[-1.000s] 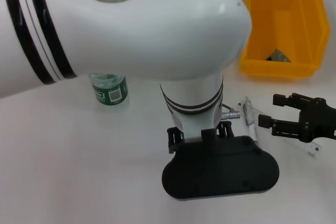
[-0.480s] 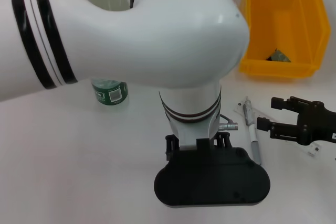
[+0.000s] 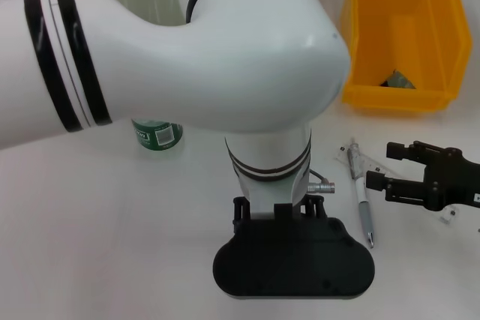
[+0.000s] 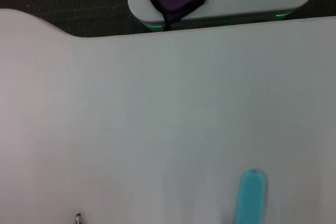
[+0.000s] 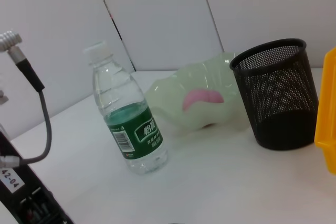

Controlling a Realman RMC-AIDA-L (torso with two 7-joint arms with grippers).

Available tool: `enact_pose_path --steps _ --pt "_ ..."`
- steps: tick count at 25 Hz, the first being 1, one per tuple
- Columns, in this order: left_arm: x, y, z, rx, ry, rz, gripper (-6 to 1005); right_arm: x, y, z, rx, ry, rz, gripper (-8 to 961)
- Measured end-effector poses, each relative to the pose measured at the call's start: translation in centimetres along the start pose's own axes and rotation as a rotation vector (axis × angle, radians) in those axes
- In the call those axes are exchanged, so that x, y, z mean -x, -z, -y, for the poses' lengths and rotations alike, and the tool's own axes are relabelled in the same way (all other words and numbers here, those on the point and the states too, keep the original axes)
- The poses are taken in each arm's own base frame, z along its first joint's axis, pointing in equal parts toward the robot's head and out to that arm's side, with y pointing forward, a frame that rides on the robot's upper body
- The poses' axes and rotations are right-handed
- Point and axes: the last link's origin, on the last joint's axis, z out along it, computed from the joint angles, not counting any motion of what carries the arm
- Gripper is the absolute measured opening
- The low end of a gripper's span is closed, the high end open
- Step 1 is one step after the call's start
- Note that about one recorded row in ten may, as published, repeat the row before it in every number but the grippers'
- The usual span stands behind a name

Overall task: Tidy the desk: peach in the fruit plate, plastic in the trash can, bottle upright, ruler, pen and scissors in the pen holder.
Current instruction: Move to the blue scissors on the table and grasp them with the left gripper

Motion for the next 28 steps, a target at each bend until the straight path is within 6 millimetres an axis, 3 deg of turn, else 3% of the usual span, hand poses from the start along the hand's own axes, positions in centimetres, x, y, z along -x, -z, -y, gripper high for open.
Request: enact_pose_path --steps 28 --pt "0.3 -1.8 0.0 0.046 -0.032 0.002 771 -0.1 0.0 0.0 0.002 -0.004 -0.005 841"
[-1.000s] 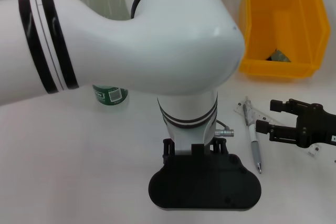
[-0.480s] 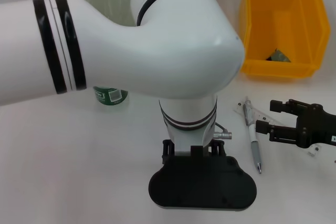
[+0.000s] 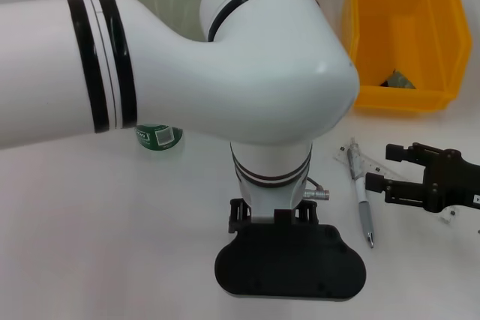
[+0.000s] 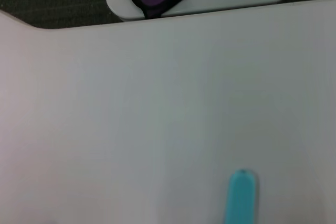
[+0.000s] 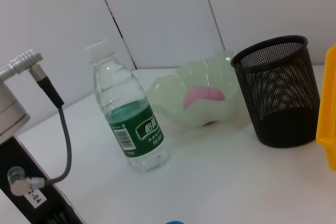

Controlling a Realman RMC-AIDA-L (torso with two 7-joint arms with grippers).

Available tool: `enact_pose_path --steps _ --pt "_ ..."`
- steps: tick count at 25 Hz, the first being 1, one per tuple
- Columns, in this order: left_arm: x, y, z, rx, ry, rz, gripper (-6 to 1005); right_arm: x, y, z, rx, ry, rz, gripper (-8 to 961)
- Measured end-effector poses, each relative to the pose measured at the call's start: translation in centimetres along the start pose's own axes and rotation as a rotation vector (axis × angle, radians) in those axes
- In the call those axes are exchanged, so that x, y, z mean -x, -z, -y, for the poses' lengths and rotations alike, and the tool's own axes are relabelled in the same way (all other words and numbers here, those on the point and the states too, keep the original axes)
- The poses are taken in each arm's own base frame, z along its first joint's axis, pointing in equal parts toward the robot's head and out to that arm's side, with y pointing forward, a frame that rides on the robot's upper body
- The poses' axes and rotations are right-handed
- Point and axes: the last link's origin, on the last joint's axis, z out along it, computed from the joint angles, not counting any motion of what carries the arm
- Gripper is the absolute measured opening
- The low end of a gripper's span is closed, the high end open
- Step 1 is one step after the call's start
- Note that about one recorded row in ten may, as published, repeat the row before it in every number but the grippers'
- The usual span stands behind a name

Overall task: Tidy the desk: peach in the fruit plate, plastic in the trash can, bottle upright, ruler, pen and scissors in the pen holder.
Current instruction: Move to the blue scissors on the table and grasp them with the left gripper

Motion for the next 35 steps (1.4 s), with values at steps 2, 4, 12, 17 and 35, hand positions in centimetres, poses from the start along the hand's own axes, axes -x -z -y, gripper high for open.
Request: enact_pose_path --steps 2,4,12,17,35 --pt "-0.05 -0.17 0.00 0.001 -0.003 0.001 771 -0.03 0.01 0.00 0.000 0.000 -0.001 841" --pt "-0.05 -0.17 0.00 0.001 -0.003 0.001 770 -0.06 0.03 -0.01 -0.001 -0.001 -0.001 842" --pt "-0.08 -0.48 -0.04 0.002 -0.009 -0.002 769 -0.41 -0.01 -0.16 0.004 -0.016 -0.001 842" --pt "-0.03 -0.47 -0.03 0.003 -0.012 0.001 768 -0.40 0.00 -0.15 0.003 -0.015 0.000 842" --pt "-0.02 -0.67 0.17 -0.005 -0.022 0.006 559 -0.39 -0.01 -0.16 0.004 -0.017 -0.001 842"
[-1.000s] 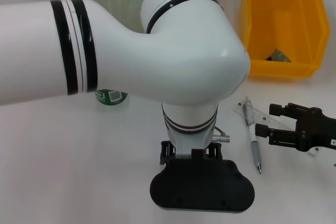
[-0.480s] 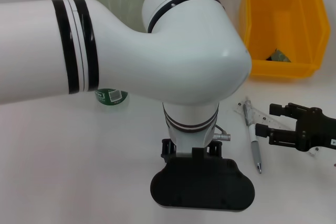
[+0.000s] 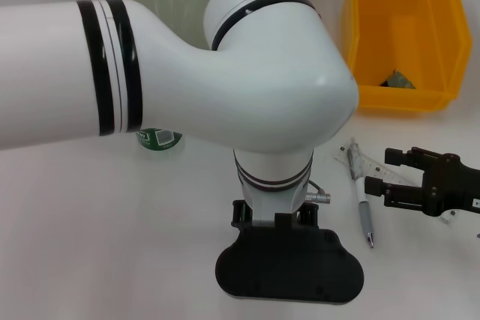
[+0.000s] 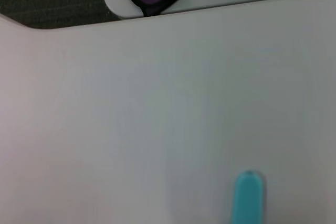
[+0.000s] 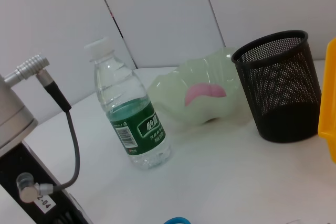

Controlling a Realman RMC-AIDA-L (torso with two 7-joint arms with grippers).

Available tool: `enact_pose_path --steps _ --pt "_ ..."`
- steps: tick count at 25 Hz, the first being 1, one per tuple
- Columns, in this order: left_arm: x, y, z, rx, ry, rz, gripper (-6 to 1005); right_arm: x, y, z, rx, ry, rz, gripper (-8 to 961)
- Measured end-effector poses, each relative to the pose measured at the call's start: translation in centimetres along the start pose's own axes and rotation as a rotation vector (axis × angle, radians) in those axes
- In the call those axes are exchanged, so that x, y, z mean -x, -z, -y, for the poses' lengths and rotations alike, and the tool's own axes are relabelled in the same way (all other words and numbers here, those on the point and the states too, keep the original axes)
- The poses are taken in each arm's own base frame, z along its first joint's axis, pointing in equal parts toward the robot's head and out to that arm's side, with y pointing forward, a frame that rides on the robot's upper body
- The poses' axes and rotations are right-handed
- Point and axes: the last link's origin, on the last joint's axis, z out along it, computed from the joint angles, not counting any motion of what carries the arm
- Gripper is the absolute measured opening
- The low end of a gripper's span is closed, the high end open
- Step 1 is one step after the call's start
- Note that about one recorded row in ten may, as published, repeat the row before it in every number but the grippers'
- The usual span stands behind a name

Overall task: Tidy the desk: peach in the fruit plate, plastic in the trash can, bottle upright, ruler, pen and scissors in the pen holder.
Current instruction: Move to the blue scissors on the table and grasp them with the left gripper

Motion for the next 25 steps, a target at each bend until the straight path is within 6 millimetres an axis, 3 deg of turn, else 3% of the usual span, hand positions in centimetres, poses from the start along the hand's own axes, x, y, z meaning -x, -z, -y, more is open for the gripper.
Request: enact_pose_path --steps 8,19,25 --pt "-0.09 -0.13 -0.06 0.003 0.000 -0.001 474 -0.03 0.06 0.00 0.001 -0.003 -0.002 841" --pt "-0.09 -0.12 0.02 0.002 -0.008 0.002 469 -0.06 0.11 -0.02 0.001 -0.004 -0.002 842" --pt "-0.15 -0.25 0.15 -0.006 -0.002 0.004 384 -0.12 0.13 -0.04 0.001 -0.006 -0.003 841"
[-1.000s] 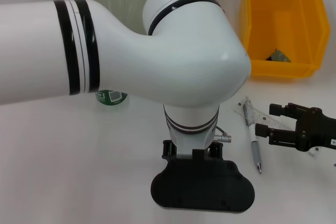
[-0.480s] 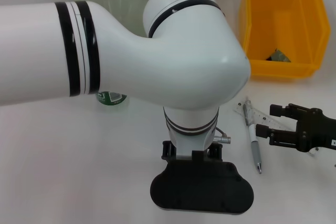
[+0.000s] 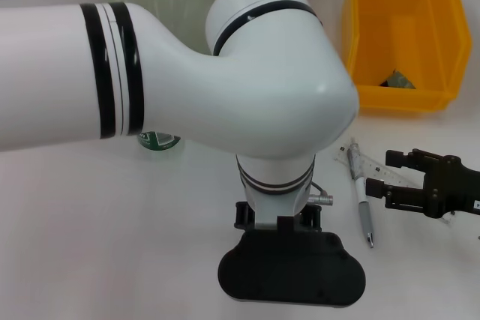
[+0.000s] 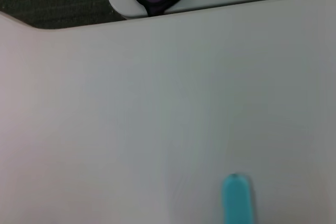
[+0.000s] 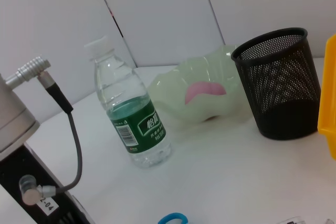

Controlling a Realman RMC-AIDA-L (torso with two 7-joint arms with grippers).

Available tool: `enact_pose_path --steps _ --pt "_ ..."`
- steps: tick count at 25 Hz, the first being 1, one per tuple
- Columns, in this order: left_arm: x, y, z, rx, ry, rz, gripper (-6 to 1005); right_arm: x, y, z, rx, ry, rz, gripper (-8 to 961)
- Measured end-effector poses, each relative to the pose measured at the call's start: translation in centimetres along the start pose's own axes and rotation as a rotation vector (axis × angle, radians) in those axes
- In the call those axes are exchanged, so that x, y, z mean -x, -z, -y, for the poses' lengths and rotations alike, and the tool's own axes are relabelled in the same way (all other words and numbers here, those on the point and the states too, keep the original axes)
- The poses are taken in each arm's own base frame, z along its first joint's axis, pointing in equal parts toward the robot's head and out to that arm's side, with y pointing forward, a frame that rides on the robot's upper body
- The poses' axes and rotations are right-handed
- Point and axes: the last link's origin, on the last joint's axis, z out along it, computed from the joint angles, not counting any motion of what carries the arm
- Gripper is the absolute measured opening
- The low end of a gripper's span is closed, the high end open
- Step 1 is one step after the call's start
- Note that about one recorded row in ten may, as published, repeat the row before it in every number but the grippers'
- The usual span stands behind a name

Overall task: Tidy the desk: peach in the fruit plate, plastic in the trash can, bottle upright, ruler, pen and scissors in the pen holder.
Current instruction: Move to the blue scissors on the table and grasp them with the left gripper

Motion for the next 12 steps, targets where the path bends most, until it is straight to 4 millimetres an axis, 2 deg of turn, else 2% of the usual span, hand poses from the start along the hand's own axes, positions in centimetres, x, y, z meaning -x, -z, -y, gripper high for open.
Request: enact_pose_path --steps 3,12 --pt "-0.03 -0.04 -0.04 0.002 0.001 -0.002 341 0.00 0.00 -0.01 0.001 0.000 0.000 841" --pt "-0.09 -0.22 -0.18 0.008 -0.001 -0.004 300 0.01 -0.01 -0.07 0.005 0.000 0.001 841"
